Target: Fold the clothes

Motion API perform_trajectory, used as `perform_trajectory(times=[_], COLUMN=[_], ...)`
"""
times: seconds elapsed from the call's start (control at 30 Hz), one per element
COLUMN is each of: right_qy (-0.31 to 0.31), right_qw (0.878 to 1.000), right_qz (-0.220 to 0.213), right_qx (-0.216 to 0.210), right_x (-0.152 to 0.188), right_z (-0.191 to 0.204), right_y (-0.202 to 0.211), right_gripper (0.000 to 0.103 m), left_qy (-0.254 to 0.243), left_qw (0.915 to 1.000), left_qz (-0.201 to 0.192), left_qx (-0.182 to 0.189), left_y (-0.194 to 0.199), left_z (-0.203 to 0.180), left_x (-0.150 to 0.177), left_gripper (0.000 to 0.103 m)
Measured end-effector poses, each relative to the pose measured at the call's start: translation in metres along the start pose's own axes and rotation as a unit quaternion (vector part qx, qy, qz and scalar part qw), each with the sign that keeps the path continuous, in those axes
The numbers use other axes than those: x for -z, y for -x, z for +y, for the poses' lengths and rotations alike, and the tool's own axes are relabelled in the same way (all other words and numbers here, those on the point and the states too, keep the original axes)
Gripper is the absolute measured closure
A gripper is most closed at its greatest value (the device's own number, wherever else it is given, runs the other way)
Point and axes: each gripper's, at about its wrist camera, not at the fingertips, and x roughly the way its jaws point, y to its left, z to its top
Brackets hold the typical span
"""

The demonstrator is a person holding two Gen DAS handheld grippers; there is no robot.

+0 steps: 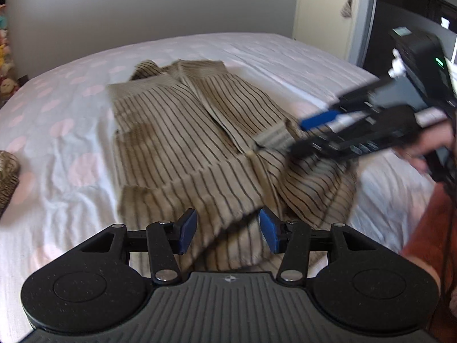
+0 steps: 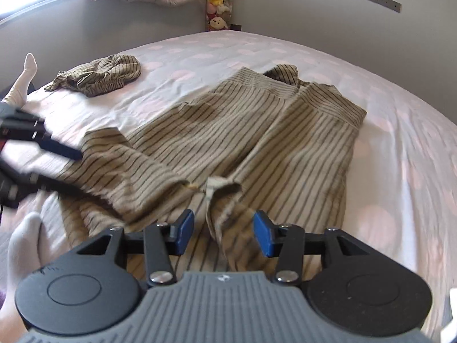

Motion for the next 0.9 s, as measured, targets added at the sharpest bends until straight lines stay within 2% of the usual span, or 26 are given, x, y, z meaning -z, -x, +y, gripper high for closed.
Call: perform_trajectory(times=[0.07,0.1,0.17,0.33,0.47,0.63,0.7,0.73,0.77,0.8,0.87,0.9], right_qy=[0.002,0.004,0.013,0.132,0.118,0.099,0.111,0.125,0.143,0.163,0.219,0.254], right_qw=[1.000,1.000,0.999,0.990,0.990,0.990,0.989,0.987,0.984,0.981,0.969,0.962], right_qz=[-0.004,-0.006,-0.010,0.020,0.044,0.066,0.064,0.062,0.063,0.064,0.074,0.081], right_qx=[-0.003,-0.014,-0.034,-0.053,-0.058,-0.069,-0.072,-0.076,-0.081,-0.086,-0.083,-0.067], right_x=[-0.004,-0.005,-0.006,0.018,0.030,0.028,0.027,0.026,0.027,0.029,0.037,0.043], right_z=[0.004,0.006,0.011,0.047,0.045,0.039,0.041,0.043,0.045,0.048,0.056,0.060], right_y=[-0.009,-0.010,-0.010,-0.002,-0.013,-0.019,-0.006,0.003,0.011,0.020,0.033,0.036], right_gripper=[0.065,0.081,0.099,0.099,0.098,0.082,0.056,0.048,0.032,0.020,0.015,0.014], left_qy=[-0.005,-0.006,-0.010,-0.067,-0.123,-0.193,-0.223,-0.246,-0.269,-0.295,-0.351,-0.378], left_qw=[1.0000,0.9999,0.9999,0.9973,0.9918,0.9801,0.9735,0.9680,0.9618,0.9541,0.9348,0.9239], left_qz=[0.007,0.009,0.012,0.023,0.034,0.047,0.051,0.051,0.052,0.052,0.052,0.053], left_qx=[0.001,0.002,0.004,0.015,0.013,0.006,0.004,0.003,0.002,-0.002,-0.020,-0.032], left_y=[-0.004,-0.005,-0.006,-0.008,-0.008,-0.008,-0.007,-0.006,-0.004,-0.003,-0.005,-0.006], left_z=[-0.004,-0.005,-0.005,-0.007,-0.013,-0.021,-0.025,-0.029,-0.033,-0.038,-0.048,-0.052], left_x=[0.005,0.007,0.010,0.013,0.018,0.025,0.028,0.031,0.034,0.037,0.046,0.051], left_gripper=[0.056,0.056,0.056,0.051,0.041,0.038,0.038,0.036,0.034,0.032,0.028,0.028])
